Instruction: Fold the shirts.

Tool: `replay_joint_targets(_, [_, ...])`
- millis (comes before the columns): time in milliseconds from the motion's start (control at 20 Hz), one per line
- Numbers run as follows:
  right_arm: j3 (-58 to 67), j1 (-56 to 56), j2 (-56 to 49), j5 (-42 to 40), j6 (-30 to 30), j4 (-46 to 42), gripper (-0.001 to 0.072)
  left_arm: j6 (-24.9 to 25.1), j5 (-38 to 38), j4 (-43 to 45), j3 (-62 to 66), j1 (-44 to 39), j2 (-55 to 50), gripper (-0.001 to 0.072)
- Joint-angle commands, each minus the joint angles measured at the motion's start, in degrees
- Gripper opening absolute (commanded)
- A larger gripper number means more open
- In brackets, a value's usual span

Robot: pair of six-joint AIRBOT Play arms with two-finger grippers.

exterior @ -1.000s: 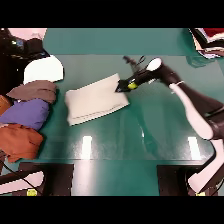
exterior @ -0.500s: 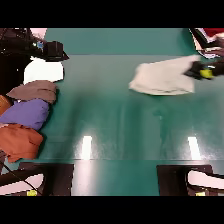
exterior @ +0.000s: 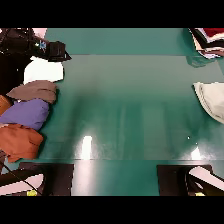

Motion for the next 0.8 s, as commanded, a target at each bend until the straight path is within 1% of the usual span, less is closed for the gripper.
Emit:
replay_joint_targets(0, [-2.08,-4.20,0.57,0.59,-0.52,-0.39,0.0320,0.09,0.00,0.02,-0.02,-0.02,-0.02,0.0027])
replay_joint_targets(50, [-1.18,-4.76,0.55,1.86,-0.81,-2.60,0.0528,0.11,0.00,0.02,-0.02,0.00,-0.02,0.0027])
replay_joint_targets(100, [0.24,-5.14,0.55,3.74,-0.81,-6.25,0.0557,0.13,-0.02,0.02,-0.02,0.00,-0.02,0.0027])
replay_joint_targets(200, [4.50,-6.43,0.57,8.55,-0.37,-14.67,0.0556,0.11,0.02,0.00,-0.02,-0.02,-0.02,0.0027])
replay_joint_targets(250, [6.75,-7.02,0.57,10.34,-0.13,-16.33,0.0556,0.09,0.04,-0.02,-0.02,0.00,-0.02,0.0027])
replay_joint_targets(300, [9.22,-7.37,0.57,11.85,-0.13,-16.09,0.0556,0.09,0.17,-0.02,-0.02,0.00,-0.02,0.0027])
replay_joint_targets(350, [11.28,-6.97,0.66,12.61,-0.04,-14.88,0.0556,0.09,0.59,-0.04,-0.02,-0.02,-0.02,0.0027])
replay_joint_targets(400, [12.96,-5.84,0.92,12.59,0.07,-11.58,0.0555,0.09,0.98,-0.02,-0.02,0.00,-0.02,0.0027])
replay_joint_targets(500, [14.23,-1.29,2.21,12.96,0.07,-1.99,0.0554,0.11,1.38,-0.04,-0.02,0.00,-0.02,0.0027])
replay_joint_targets(550, [13.66,2.43,3.08,13.46,0.04,3.67,0.0553,0.11,1.38,-0.02,-0.02,-0.02,-0.02,0.0027])
replay_joint_targets(600, [12.83,6.82,3.74,13.55,0.02,7.43,0.0553,0.11,1.57,-0.02,-0.02,-0.02,-0.02,0.0027])
replay_joint_targets(650, [12.00,11.80,4.24,13.46,0.02,9.33,0.0553,0.11,1.70,0.00,-0.02,0.00,-0.02,0.0028])
replay_joint_targets(750, [11.17,23.71,4.11,13.44,0.00,9.16,0.0551,0.11,1.62,0.00,0.00,0.00,0.00,0.0027])
